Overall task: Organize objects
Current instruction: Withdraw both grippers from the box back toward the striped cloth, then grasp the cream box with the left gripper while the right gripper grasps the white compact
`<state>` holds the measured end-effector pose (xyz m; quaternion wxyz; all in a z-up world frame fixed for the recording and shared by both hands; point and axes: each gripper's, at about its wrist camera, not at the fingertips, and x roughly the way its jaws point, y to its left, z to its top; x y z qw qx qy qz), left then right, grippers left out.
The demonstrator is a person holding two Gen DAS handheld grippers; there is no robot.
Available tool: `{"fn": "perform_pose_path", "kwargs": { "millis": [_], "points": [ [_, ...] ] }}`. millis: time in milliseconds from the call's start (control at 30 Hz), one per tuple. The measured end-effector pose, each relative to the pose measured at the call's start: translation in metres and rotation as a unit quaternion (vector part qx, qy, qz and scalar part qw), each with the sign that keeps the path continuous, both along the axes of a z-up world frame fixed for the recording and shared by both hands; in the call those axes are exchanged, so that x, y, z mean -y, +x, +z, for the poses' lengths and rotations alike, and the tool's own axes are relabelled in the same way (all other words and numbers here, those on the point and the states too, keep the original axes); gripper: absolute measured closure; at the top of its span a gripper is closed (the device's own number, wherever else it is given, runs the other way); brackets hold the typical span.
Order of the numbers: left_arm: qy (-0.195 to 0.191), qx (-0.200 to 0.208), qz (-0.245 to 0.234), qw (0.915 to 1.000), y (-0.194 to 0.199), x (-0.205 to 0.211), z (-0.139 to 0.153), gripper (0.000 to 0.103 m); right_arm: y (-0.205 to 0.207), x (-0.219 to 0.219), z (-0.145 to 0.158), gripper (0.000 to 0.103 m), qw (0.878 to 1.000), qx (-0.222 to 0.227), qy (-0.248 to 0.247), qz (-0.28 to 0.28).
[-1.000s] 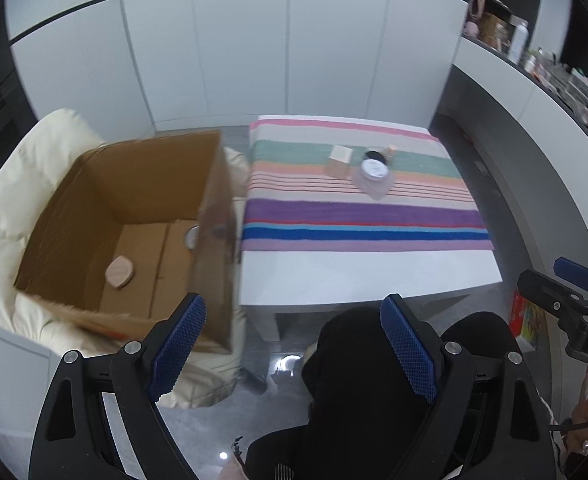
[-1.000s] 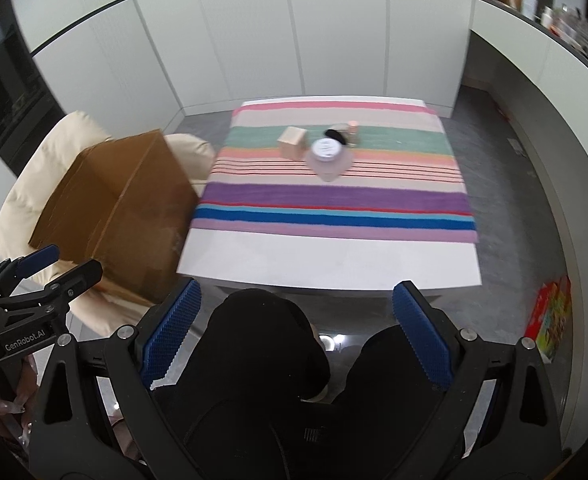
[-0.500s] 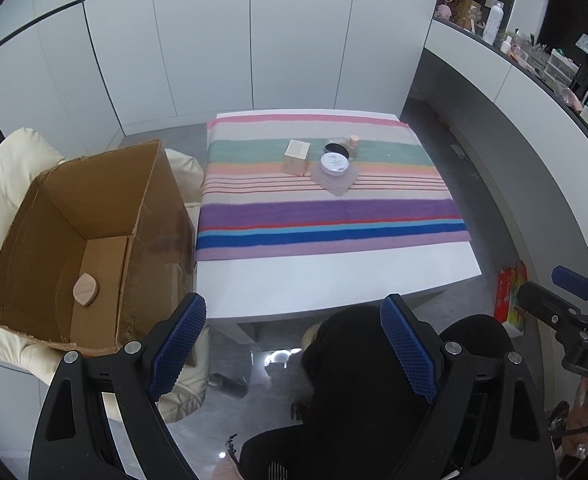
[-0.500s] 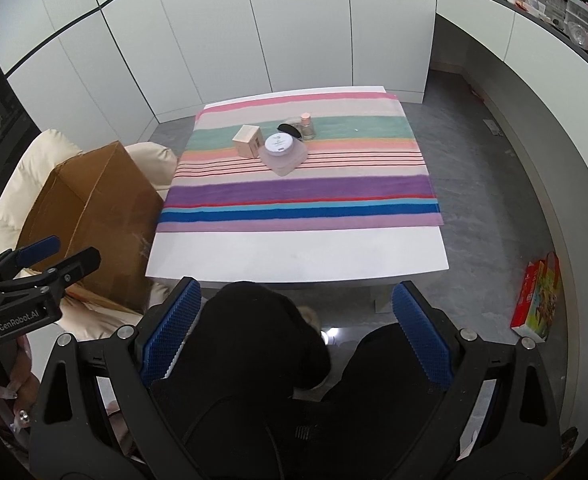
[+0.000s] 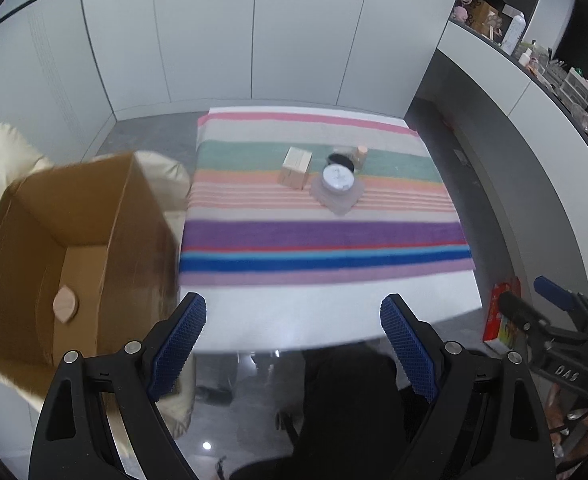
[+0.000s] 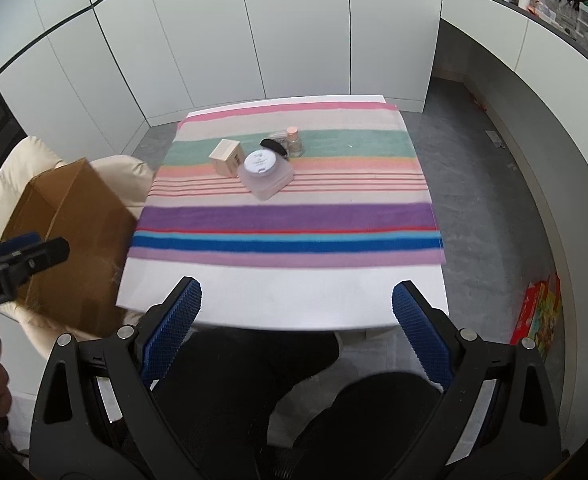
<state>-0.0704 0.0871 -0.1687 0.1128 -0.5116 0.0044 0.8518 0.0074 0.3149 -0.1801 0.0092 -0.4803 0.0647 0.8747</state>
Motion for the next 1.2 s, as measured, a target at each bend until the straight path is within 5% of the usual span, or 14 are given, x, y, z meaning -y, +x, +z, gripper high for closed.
{"fn": "perform_pose_path", "kwargs": {
  "millis": [200,467,800,1033,1133,1200],
  "points": [
    [-0.031,-0.016,-0.015,0.9993,-0.062,-0.023,-0.014,0.013,-0.053,-0.008,-0.026,0.005,1.000,0.004,0.003,0.003],
    [-0.068,-0.007,-0.030,0.9972,-0.142,-0.046,-0.070,0.013,-0.127,-0.010,-0.072,0.005,0.999,0.006,-0.003,0.036],
    [-0.061,0.019,-0.012,0.9979,-0.228,-0.058,-0.155,0.013,-0.230,0.028,-0.153,0.006,0.994,-0.014,-0.012,0.105],
    [-0.036,0.038,-0.002,0.9986,-0.260,-0.067,-0.179,0.013,-0.264,0.046,-0.195,0.020,0.994,-0.033,0.000,0.104],
    [-0.027,0.046,0.002,0.9986,-0.272,-0.071,-0.185,0.013,-0.258,0.044,-0.196,0.043,0.992,-0.067,0.008,0.102],
    [-0.019,0.053,-0.001,0.9984,-0.281,-0.074,-0.191,0.013,-0.255,0.038,-0.197,0.043,0.992,-0.075,0.003,0.099]
  ]
}}
